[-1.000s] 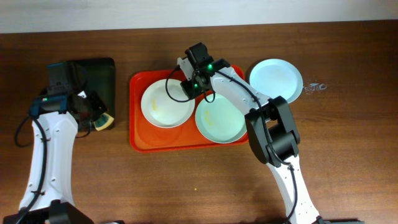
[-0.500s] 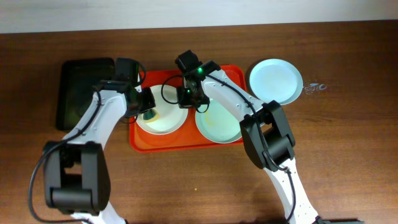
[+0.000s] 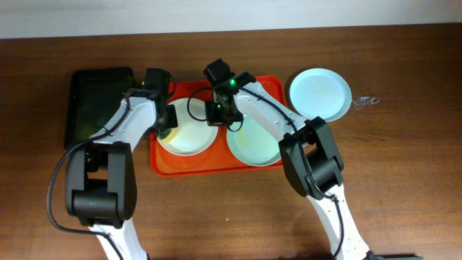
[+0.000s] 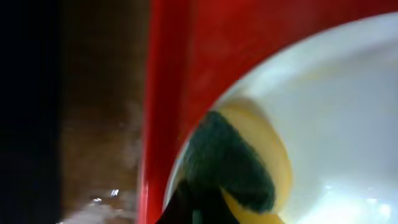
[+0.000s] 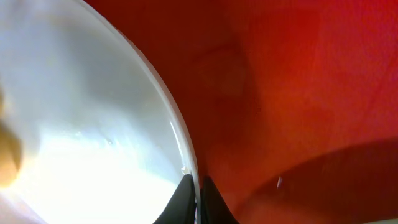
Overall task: Clean dirty plates on tray and stack at the side
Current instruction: 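Scrub the white plate with the left-held sponge while the right gripper holds it, then lift the white plate with the right gripper and stack it on the blue plate, then grasp the remaining blue plate rim with the right gripper and drag it left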
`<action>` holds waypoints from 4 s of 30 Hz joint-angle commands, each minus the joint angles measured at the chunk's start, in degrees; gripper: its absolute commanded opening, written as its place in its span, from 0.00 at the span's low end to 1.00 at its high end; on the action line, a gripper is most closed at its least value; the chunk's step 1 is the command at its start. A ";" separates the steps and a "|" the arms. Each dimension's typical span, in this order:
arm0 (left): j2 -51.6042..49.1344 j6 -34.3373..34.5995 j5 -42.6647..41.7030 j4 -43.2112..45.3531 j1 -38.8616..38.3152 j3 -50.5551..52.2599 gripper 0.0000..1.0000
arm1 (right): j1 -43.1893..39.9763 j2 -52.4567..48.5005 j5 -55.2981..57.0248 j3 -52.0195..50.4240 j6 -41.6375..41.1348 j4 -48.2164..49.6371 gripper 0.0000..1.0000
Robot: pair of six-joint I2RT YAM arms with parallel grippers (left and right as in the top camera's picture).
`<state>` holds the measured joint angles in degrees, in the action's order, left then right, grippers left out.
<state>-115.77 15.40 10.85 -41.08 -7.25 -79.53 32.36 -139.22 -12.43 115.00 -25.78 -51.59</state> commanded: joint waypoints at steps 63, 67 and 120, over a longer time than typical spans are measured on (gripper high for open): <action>27.12 11.63 8.09 -3.72 8.96 7.65 0.00 | 5.22 4.09 35.50 18.01 10.91 -20.09 0.04; 27.10 11.87 6.82 -4.83 12.85 8.26 0.00 | 12.55 4.09 59.34 27.39 15.08 -28.15 0.04; 26.95 14.97 4.33 -5.33 15.67 8.33 0.00 | -38.16 31.26 -1.38 1.55 16.39 -29.83 0.98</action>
<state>-88.75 29.69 15.38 -46.48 8.23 -71.50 -8.62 -109.67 -14.87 116.49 -7.77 -79.57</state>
